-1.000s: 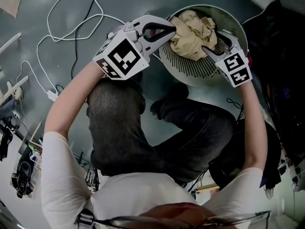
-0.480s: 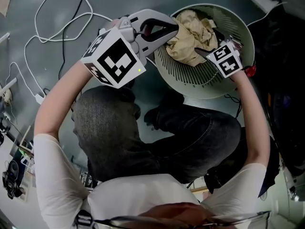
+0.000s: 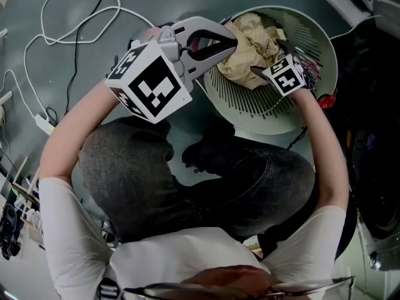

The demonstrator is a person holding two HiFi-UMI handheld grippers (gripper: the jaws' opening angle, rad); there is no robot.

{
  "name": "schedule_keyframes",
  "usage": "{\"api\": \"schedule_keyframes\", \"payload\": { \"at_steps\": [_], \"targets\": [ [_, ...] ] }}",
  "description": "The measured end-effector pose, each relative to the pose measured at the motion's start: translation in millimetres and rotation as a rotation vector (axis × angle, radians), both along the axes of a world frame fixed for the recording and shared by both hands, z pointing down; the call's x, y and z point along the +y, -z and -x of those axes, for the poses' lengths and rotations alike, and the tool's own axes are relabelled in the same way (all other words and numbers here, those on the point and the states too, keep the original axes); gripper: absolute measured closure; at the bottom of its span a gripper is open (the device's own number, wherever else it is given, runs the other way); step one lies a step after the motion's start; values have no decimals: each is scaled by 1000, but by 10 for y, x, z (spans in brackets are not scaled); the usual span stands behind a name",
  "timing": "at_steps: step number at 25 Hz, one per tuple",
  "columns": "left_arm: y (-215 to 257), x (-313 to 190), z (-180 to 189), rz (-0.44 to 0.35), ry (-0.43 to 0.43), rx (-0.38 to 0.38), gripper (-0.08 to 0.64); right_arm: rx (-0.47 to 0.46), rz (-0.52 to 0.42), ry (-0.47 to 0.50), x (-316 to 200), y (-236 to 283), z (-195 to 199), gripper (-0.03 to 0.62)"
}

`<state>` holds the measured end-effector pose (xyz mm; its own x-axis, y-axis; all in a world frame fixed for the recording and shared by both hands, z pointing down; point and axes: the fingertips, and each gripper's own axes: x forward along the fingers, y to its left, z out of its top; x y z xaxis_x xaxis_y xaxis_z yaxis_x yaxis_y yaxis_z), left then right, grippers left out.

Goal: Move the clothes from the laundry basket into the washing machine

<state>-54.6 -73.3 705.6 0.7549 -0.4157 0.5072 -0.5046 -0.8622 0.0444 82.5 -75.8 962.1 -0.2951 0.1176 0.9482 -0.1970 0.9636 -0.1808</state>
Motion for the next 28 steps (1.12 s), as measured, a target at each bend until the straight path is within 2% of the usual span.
{"api": "schedule_keyframes", "payload": {
  "at_steps": [12, 19, 23, 28],
  "targets": [
    [20, 61, -33, -11, 9, 14, 554, 129, 20, -6, -58, -633, -76, -14],
    [-19, 45, 29, 2, 33, 19, 554, 138, 80, -23, -35, -819, -18, -15],
    [-28, 59, 45, 7, 42, 23, 554, 211, 74, -15, -71, -927, -152, -15],
    [-21, 53, 97, 5, 60, 24, 554, 195, 91, -20, 25, -955, -67, -9]
  ]
}}
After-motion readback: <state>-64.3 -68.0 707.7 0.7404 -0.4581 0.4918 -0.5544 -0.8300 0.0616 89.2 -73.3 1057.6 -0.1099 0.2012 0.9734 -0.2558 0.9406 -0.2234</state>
